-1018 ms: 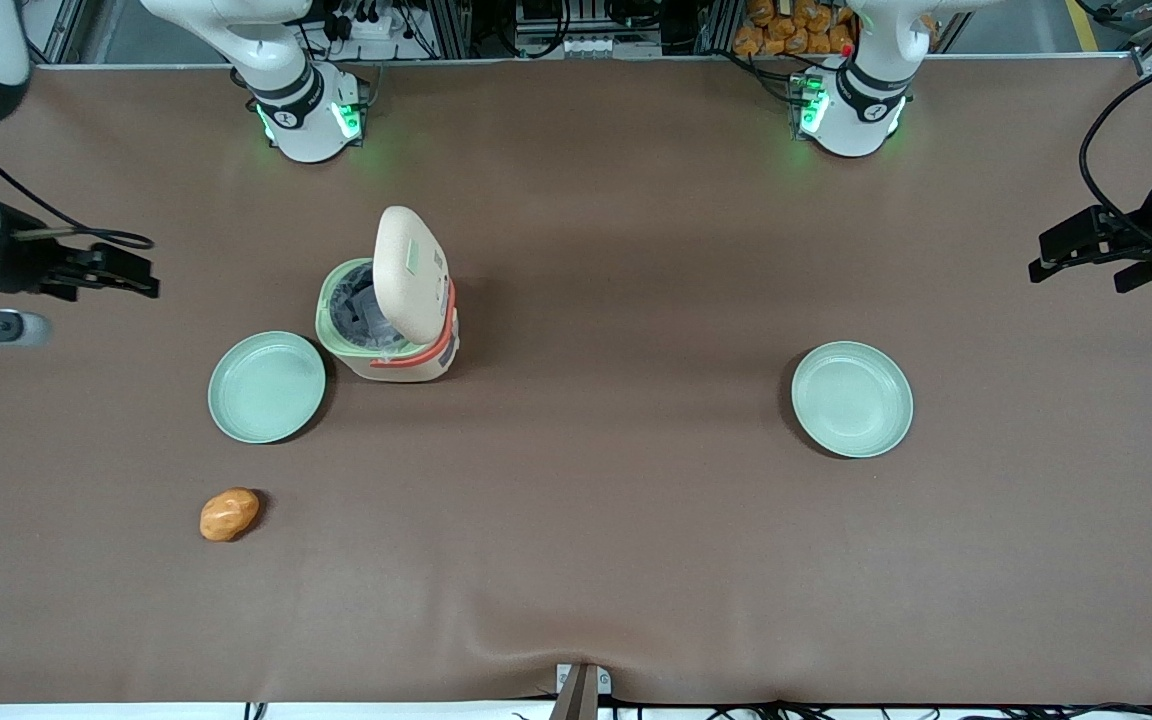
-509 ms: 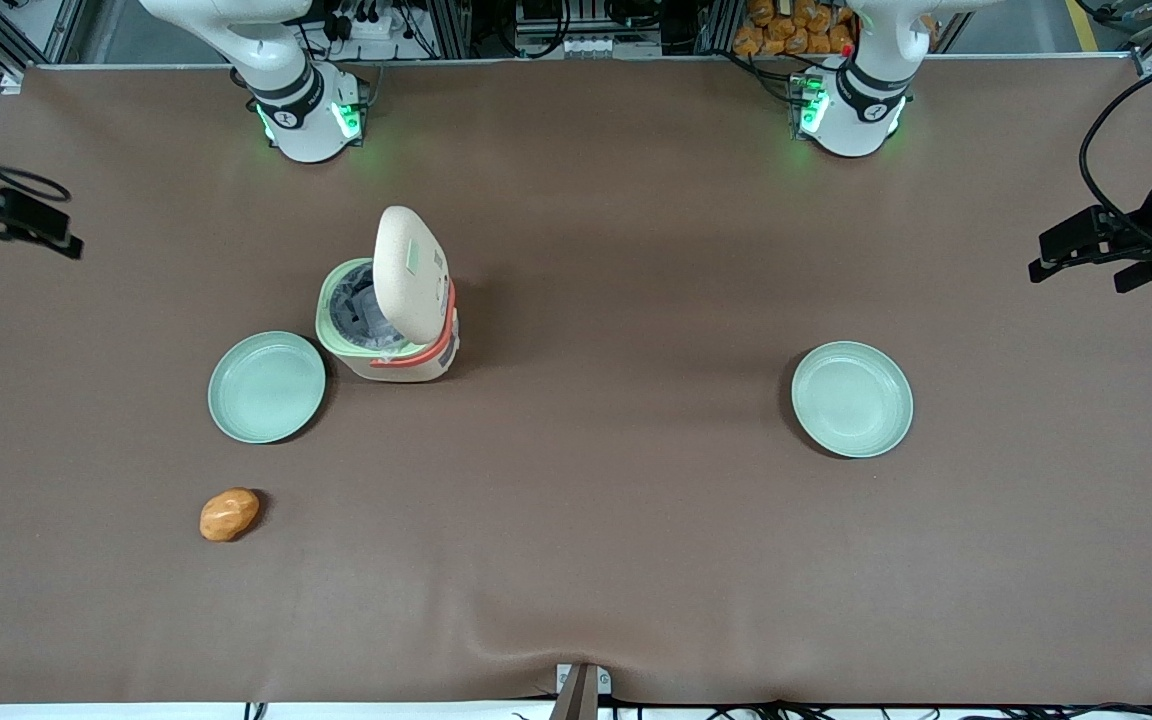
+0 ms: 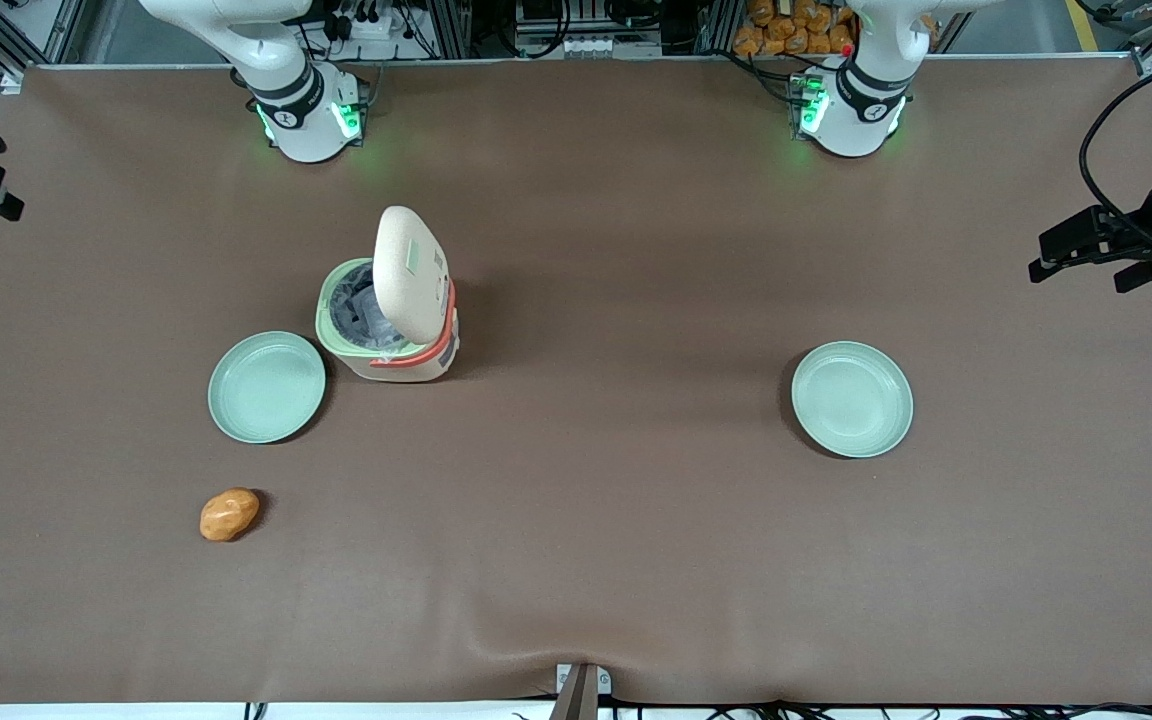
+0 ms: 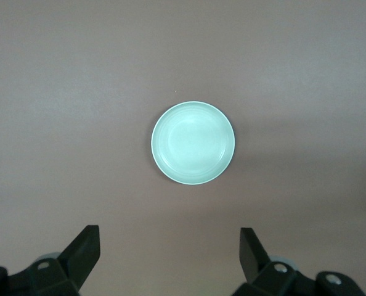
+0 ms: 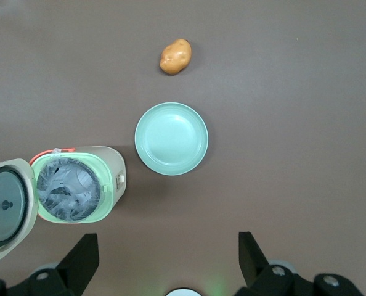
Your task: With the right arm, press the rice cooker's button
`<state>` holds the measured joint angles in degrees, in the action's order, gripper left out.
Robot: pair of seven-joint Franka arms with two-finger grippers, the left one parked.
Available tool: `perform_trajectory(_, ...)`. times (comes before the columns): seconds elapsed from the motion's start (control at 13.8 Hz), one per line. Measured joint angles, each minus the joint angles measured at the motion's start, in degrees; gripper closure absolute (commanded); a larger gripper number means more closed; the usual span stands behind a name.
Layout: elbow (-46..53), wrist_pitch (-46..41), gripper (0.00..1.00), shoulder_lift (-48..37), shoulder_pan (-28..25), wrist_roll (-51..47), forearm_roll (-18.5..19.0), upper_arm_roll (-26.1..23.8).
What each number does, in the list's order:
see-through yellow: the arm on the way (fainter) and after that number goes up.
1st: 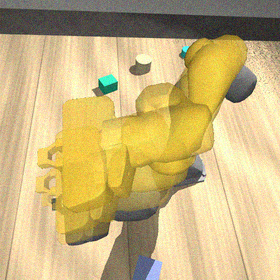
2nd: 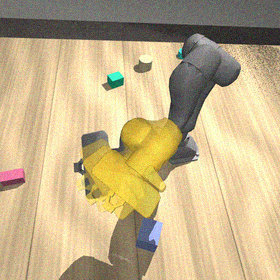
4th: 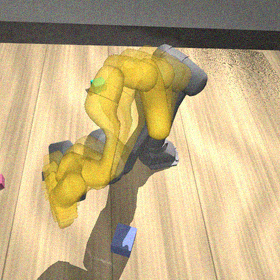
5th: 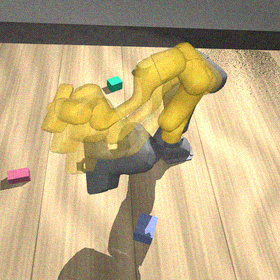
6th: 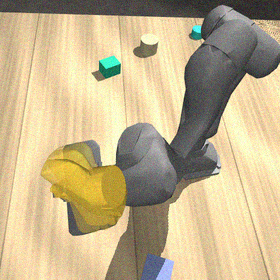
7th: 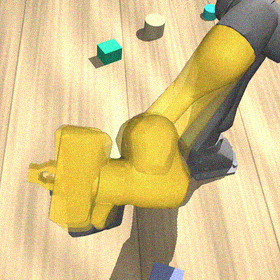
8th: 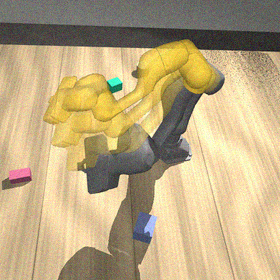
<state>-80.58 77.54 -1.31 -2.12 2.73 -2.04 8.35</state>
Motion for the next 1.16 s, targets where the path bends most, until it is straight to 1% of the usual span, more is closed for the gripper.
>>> perform_trajectory(0.22,0.0,-0.7,0.0,0.2,-0.7,-1.0,0.0,1.2)
perform_trajectory(1.16,0.1,-1.9,0.0,0.2,-1.3,-1.8,0.0,1.2)
